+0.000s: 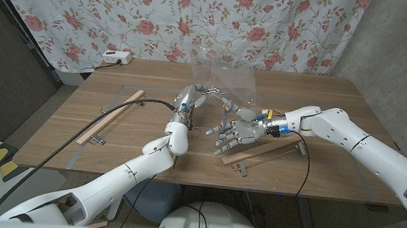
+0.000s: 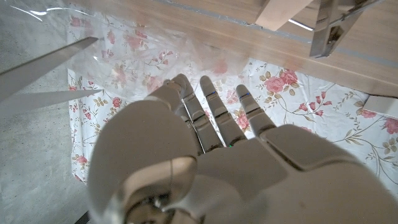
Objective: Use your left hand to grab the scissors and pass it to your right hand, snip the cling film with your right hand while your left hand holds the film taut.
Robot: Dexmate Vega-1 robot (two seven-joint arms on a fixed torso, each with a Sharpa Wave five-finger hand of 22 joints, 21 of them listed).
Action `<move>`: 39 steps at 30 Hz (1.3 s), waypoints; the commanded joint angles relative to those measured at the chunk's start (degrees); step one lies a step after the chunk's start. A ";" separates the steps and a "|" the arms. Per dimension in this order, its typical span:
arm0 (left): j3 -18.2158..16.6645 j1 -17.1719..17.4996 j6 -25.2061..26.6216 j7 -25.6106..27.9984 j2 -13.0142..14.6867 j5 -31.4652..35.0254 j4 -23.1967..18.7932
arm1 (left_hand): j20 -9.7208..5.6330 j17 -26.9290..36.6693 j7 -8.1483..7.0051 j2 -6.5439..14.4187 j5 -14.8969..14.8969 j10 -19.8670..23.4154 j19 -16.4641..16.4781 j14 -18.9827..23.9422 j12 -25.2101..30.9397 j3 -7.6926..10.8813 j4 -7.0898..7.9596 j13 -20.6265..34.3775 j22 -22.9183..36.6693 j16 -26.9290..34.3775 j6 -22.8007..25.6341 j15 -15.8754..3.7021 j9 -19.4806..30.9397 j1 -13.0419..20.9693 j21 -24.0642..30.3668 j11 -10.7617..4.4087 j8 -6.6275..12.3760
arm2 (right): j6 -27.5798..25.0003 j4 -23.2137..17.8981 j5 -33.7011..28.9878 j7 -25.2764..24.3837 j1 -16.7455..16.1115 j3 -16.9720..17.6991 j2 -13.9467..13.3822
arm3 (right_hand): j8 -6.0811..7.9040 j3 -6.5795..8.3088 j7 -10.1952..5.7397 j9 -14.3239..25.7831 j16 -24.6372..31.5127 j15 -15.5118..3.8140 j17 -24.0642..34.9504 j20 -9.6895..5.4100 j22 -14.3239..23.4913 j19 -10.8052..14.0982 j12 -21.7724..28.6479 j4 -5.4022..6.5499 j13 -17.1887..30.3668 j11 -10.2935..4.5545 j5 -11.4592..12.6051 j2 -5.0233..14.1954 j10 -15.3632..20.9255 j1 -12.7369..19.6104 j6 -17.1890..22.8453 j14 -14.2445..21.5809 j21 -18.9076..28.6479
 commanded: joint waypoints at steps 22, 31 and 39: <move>-0.95 3.40 2.31 0.46 0.86 -0.76 -3.18 | 0.31 0.57 0.11 -0.09 -0.09 0.53 -0.07 1.38 -0.25 -0.12 -0.01 0.32 0.14 -0.51 -0.18 -1.37 0.00 0.74 0.23 -0.01 0.27 | 1.22 6.25 -6.15 3.54 5.27 -2.99 3.22 | 0.56 -0.57 4.39 -0.20 0.13 -0.02 0.07 0.03 0.23 0.07 0.40 -0.35 0.31 0.31 0.82 1.59 -0.23 1.10 -1.62 -0.04 -0.64; -0.96 3.85 1.76 -0.20 1.64 -0.98 -3.50 | 0.24 0.72 0.10 -0.02 -0.11 0.47 -0.10 1.33 -0.34 -0.13 0.10 0.43 0.15 -0.71 -0.29 -1.32 -0.04 0.74 0.26 -0.02 0.30 | 1.39 7.46 -7.55 3.75 6.50 -3.82 4.18 | 0.60 -0.60 4.35 -0.32 0.21 0.10 0.10 0.04 0.23 0.09 0.40 -0.49 0.32 0.40 0.93 1.93 -0.22 1.51 -1.69 -0.11 -0.82; -1.38 4.52 1.88 -0.10 2.02 -1.14 -3.99 | 0.33 0.82 -0.10 -0.02 -0.11 0.39 -0.21 1.28 -0.43 -0.14 0.15 0.53 0.15 -0.90 -0.39 -1.41 -0.07 0.75 0.25 -0.03 0.31 | 1.89 9.28 -9.73 3.30 8.64 -4.39 5.07 | 0.64 -0.61 4.38 -0.41 0.23 0.03 -0.05 0.04 0.23 0.08 0.40 -0.58 0.31 0.36 0.98 2.19 -0.24 1.84 -1.67 -0.01 -0.97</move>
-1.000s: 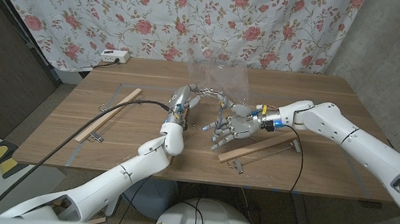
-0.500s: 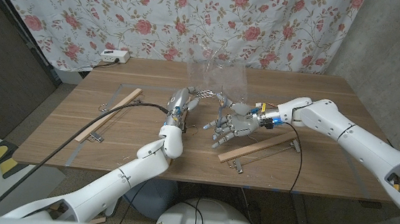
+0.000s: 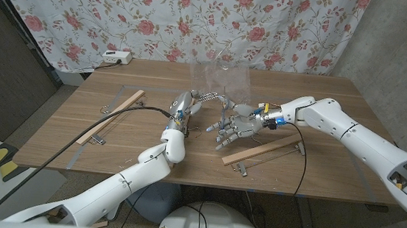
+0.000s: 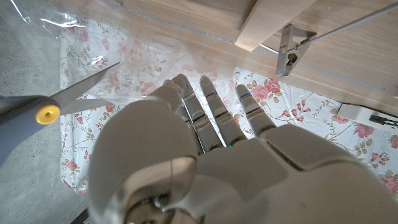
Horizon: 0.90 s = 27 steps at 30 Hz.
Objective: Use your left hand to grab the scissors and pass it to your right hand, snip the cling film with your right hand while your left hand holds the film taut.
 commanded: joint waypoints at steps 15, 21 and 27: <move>-0.82 1.53 -0.16 0.10 0.78 -0.47 -0.88 | 0.17 0.53 -0.32 0.06 -0.13 0.44 -0.04 1.11 -0.31 -0.05 0.08 0.40 0.16 -0.50 -0.19 -1.38 0.06 0.69 0.29 -0.06 0.42 | 0.28 4.80 -4.24 0.01 4.18 -1.63 2.41 | 0.28 -0.25 4.07 -0.04 0.22 0.10 -0.19 0.06 0.23 0.01 0.10 -0.23 0.22 0.08 0.38 0.91 -0.11 0.68 -1.04 -0.09 -0.38; -0.79 1.54 -0.33 0.13 0.78 -0.43 -0.85 | 0.15 0.56 -0.25 0.06 -0.12 0.36 -0.07 1.16 -0.40 -0.03 0.15 0.44 0.16 -0.64 -0.23 -1.37 0.03 0.65 0.31 -0.06 0.45 | 0.05 4.57 -4.44 -0.39 3.99 -1.56 2.24 | 0.29 -0.26 4.09 -0.09 0.28 0.18 -0.12 0.07 0.24 -0.03 0.15 -0.26 0.29 0.17 0.38 1.07 -0.11 0.84 -1.04 -0.18 -0.47; -0.65 1.66 -0.39 0.19 0.71 -0.34 -0.82 | 0.19 0.69 -0.21 0.07 -0.13 0.38 -0.06 1.22 -0.44 -0.05 0.14 0.49 0.16 -0.68 -0.25 -1.43 0.01 0.71 0.34 -0.06 0.48 | -0.08 4.87 -4.95 -0.44 4.38 -1.77 2.30 | 0.30 -0.25 4.12 -0.15 0.31 0.10 -0.14 0.06 0.24 -0.01 0.13 -0.31 0.27 0.18 0.36 1.28 -0.13 1.06 -1.07 -0.21 -0.54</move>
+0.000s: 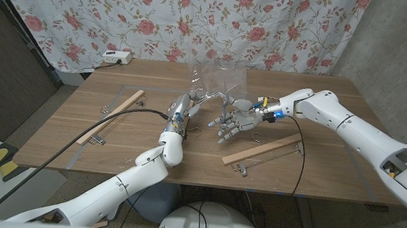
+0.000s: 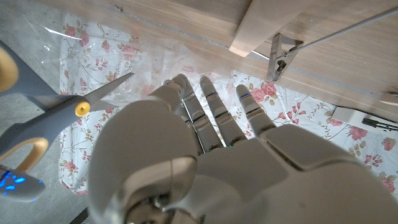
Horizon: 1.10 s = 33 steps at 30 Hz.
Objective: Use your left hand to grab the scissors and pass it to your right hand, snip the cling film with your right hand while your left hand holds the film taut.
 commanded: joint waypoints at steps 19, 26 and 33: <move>-0.18 0.64 0.04 0.37 0.17 0.02 -0.30 | 0.19 0.38 0.12 0.03 -0.12 0.45 -0.13 1.23 -0.14 -0.07 0.21 0.41 0.16 -0.42 0.08 -1.47 0.04 0.74 0.40 -0.09 0.64 | -0.44 -1.13 0.06 -0.77 -0.23 0.54 -0.09 | 0.56 0.38 3.74 -0.10 0.65 -0.45 -0.11 0.06 0.22 -0.01 -0.24 -0.89 -0.35 -0.43 0.15 2.02 0.74 2.32 -0.76 0.36 -0.63; -0.07 0.50 -0.25 0.29 0.17 0.09 -0.10 | 0.19 0.49 0.05 0.03 -0.12 0.50 -0.14 1.27 -0.19 -0.09 0.23 0.44 0.16 -0.50 -0.08 -1.45 0.03 0.75 0.42 -0.09 0.62 | 0.22 -2.61 0.15 -1.27 -0.78 0.91 -0.77 | 0.89 3.77 3.54 -0.28 1.12 -0.74 -0.42 0.05 0.19 0.18 -0.41 -3.49 -0.32 -0.85 -1.65 6.30 1.67 9.07 -0.26 0.79 -0.84; 0.08 0.38 -0.55 0.22 0.33 0.40 -0.02 | 0.19 0.59 0.03 0.04 -0.12 0.54 -0.15 1.34 -0.23 -0.11 0.22 0.46 0.16 -0.55 -0.05 -1.41 0.01 0.79 0.44 -0.11 0.67 | -0.26 -3.32 -0.18 -1.56 -0.64 0.57 -1.15 | 0.82 4.58 3.40 -0.35 1.32 -0.69 -0.22 0.07 0.18 0.18 -0.35 -4.48 -0.13 -0.74 -3.04 6.99 1.75 11.05 -0.32 0.70 -0.93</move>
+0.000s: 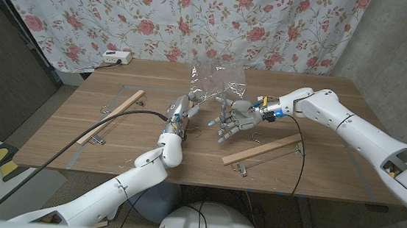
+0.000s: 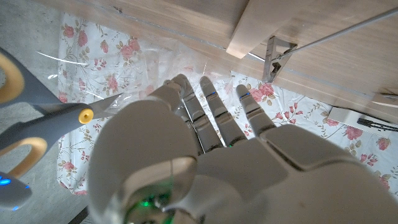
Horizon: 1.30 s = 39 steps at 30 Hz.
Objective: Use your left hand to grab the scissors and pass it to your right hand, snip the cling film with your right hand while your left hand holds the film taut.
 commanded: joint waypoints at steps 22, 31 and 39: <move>0.08 0.33 -0.58 0.08 0.21 0.48 0.17 | 0.20 0.55 0.03 0.01 -0.12 0.57 -0.17 1.49 -0.19 -0.15 0.26 0.28 0.16 -0.39 -0.11 -1.45 -0.08 0.81 0.51 -0.08 0.46 | -1.89 -3.25 0.14 -4.04 -0.58 0.33 -1.01 | 1.09 13.93 -0.20 0.47 0.86 -4.79 -0.26 -2.13 0.15 0.56 -1.45 -11.64 -1.50 -4.71 2.90 6.60 4.75 21.05 2.80 3.31 0.01; 0.17 0.27 -0.76 -0.08 0.28 0.50 0.33 | 0.21 0.64 0.02 -0.01 -0.11 0.64 -0.18 1.47 -0.22 -0.15 0.22 0.36 0.17 -0.57 -0.10 -1.42 -0.11 0.87 0.54 -0.08 0.51 | -3.71 -5.10 0.59 -7.80 -1.40 0.97 -1.49 | 2.16 24.27 -2.73 0.93 -0.35 -8.60 -1.36 -4.97 0.20 2.08 -2.65 -13.15 -3.26 -8.05 9.63 7.19 10.95 29.64 7.71 8.76 0.90; -0.11 0.56 -0.42 -0.14 0.58 0.44 -0.04 | 0.22 0.73 0.07 0.00 -0.11 0.62 -0.19 1.57 -0.32 -0.17 0.28 0.39 0.16 -0.67 -0.12 -1.40 -0.14 0.84 0.57 -0.09 0.55 | -5.03 -5.22 1.00 -9.40 -1.45 0.92 -1.46 | 1.62 33.78 -5.00 0.82 -0.71 -12.37 0.28 -7.97 0.34 2.04 -3.28 -12.43 -2.29 -11.35 13.63 8.07 13.18 36.92 10.21 10.39 1.29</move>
